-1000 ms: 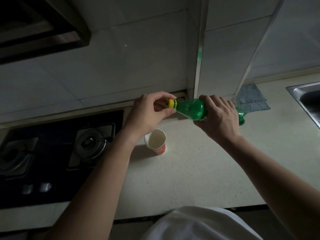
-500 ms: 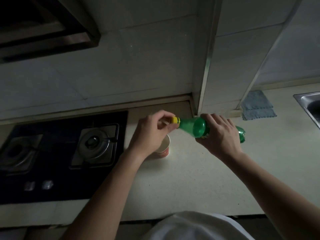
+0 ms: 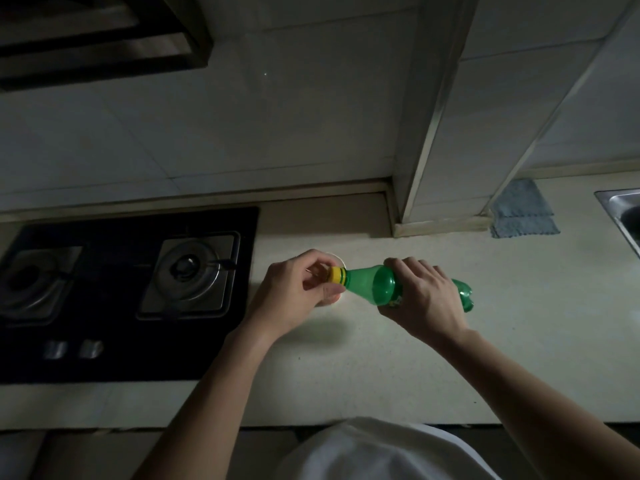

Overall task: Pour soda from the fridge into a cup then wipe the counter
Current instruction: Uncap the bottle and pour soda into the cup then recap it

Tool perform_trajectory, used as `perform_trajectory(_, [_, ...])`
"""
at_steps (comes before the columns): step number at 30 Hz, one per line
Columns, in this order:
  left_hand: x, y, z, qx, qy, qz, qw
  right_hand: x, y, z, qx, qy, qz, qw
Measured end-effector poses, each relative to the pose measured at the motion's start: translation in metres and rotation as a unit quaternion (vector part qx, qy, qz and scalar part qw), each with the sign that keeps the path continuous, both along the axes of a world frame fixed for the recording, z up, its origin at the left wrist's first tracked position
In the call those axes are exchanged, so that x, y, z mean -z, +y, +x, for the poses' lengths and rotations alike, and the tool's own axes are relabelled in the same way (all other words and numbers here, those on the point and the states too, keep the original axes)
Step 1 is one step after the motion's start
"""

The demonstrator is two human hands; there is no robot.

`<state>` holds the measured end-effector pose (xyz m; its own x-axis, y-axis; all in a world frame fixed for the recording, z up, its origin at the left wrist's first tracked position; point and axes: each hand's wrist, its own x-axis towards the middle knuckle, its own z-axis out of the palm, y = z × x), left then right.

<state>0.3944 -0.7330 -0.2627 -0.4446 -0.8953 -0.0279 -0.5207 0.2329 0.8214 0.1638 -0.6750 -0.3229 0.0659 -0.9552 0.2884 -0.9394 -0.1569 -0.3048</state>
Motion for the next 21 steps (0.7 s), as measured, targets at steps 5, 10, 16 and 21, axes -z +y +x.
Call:
perform_trajectory(5, [-0.003, -0.009, 0.01, 0.015, 0.006, -0.01, 1.0, 0.0, -0.006, 0.015, 0.01, -0.064, 0.015, 0.998])
perform_trajectory(10, [0.0, -0.003, 0.024, -0.041, -0.002, 0.015, 0.999, 0.003, 0.001, 0.041, 0.02, -0.019, -0.022, 0.999])
perform_trajectory(16, [0.009, 0.002, 0.039, -0.012, 0.002, 0.008, 1.0, 0.016, 0.007, 0.053, -0.006, -0.096, 0.066, 0.993])
perform_trajectory(21, [0.009, -0.002, 0.052, -0.02, -0.014, 0.046, 0.999, 0.025, 0.014, 0.064, -0.007, -0.16, 0.11, 0.981])
